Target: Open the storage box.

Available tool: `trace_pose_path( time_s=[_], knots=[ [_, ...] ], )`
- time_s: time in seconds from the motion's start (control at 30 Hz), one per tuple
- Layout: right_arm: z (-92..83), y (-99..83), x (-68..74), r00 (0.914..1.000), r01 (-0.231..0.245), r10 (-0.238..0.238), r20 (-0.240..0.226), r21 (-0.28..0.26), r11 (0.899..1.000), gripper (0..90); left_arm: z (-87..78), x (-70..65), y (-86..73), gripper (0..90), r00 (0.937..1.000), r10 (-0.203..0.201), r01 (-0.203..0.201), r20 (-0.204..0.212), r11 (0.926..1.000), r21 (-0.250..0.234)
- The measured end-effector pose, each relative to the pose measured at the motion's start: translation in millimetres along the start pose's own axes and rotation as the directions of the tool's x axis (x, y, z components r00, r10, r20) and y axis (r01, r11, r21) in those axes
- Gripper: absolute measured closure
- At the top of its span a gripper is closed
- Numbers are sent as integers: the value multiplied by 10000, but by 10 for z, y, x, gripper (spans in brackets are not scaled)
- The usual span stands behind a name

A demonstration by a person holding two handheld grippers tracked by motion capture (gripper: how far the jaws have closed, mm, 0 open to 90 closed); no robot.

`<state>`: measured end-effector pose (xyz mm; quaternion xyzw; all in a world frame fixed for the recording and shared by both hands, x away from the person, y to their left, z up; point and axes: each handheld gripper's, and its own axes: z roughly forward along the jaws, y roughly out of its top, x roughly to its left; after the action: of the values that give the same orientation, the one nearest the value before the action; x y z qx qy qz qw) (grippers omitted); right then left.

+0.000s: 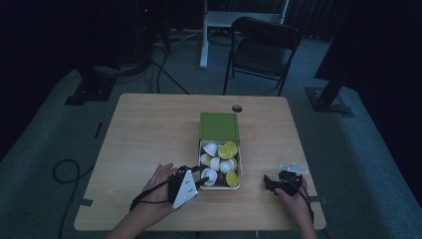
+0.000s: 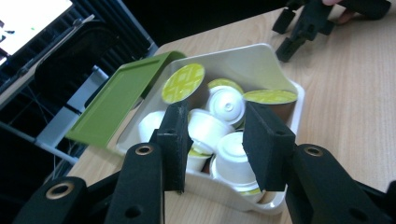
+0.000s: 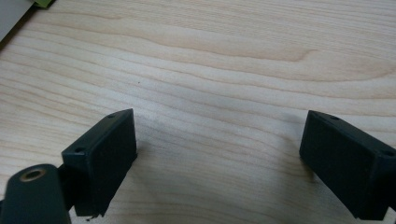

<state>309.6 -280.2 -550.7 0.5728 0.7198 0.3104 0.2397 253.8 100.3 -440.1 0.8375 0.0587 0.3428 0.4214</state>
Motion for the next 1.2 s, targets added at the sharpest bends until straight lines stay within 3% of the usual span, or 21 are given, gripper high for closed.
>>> trace_pose_path(
  time_s=[0.3,0.4,0.6,0.9,1.2],
  knots=[
    [0,0,0,10000,4,-4,4,1,10000,104,-110,185,-145,596,9952,-860,848,-468,9961,-255],
    [0,0,0,10000,6,-6,1,0,10000,104,-132,231,-225,595,9926,-922,900,-789,9955,-305],
    [0,0,0,10000,5,-5,2,0,10000,104,-161,325,-393,483,9856,-1114,1128,-1271,9936,39],
    [0,0,0,10000,3,-3,1,-1,10000,104,-221,447,-618,350,9702,-1699,1777,-1729,9836,307],
    [0,0,0,10000,0,0,3,2,10000,104,-259,505,-831,278,9558,-2268,2432,-1870,9675,699]
  ],
)
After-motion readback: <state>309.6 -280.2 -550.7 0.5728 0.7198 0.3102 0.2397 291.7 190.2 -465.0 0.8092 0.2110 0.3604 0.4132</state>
